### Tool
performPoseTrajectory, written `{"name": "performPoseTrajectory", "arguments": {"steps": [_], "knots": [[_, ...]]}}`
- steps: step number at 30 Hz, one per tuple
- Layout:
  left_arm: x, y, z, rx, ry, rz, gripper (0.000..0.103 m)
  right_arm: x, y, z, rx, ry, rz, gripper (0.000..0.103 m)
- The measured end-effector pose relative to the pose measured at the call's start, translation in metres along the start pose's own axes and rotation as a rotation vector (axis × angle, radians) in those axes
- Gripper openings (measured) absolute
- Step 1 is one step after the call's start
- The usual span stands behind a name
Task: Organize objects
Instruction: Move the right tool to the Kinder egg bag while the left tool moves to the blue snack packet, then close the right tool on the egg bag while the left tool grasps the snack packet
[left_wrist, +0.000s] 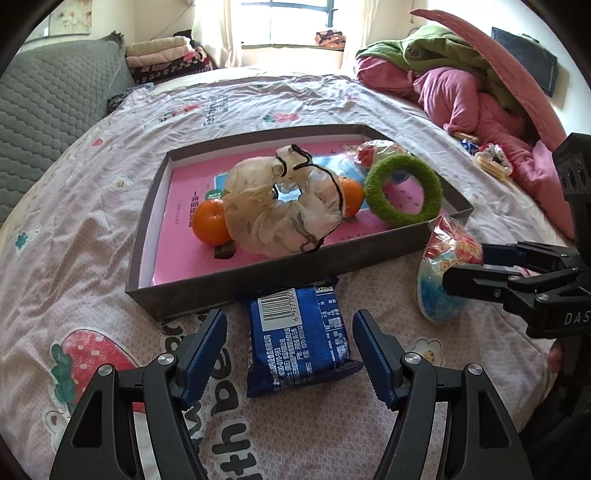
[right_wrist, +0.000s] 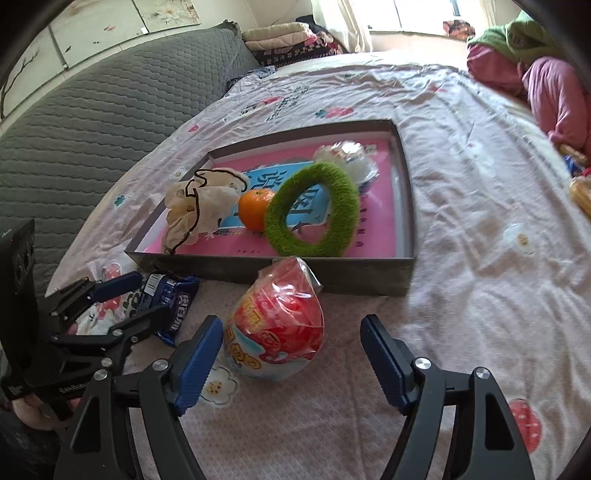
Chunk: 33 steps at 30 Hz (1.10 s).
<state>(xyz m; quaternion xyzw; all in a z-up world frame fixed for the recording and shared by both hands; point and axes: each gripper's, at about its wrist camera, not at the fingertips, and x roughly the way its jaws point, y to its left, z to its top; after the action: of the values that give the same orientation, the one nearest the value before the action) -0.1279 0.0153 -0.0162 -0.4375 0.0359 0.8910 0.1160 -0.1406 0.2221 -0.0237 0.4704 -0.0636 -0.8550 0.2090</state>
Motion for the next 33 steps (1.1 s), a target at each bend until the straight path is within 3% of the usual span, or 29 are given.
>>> {"name": "performPoseTrajectory", "arguments": {"steps": [4, 8, 11, 13, 20, 33], "knots": [[0.009, -0.001, 0.001, -0.007, 0.012, 0.009, 0.072, 0.011, 0.004, 0.002, -0.008, 0.016, -0.029, 0.075], [0.019, -0.004, 0.003, -0.006, 0.025, 0.020, 0.072, 0.014, 0.005, 0.005, -0.003, 0.012, -0.018, 0.060], [0.028, -0.004, 0.002, -0.015, 0.042, 0.019, 0.070, 0.014, 0.006, 0.007, -0.003, 0.014, -0.017, 0.060], [0.028, -0.006, 0.002, -0.012, 0.035, 0.024, 0.056, 0.013, 0.006, 0.007, -0.001, 0.011, -0.015, 0.059], [0.019, -0.009, 0.005, -0.012, 0.029, -0.008, 0.053, 0.001, 0.014, 0.010, -0.045, -0.029, -0.026, 0.059], [-0.039, 0.001, 0.030, 0.013, -0.161, 0.034, 0.053, -0.035, 0.044, 0.036, -0.135, -0.224, -0.070, 0.059]]}}
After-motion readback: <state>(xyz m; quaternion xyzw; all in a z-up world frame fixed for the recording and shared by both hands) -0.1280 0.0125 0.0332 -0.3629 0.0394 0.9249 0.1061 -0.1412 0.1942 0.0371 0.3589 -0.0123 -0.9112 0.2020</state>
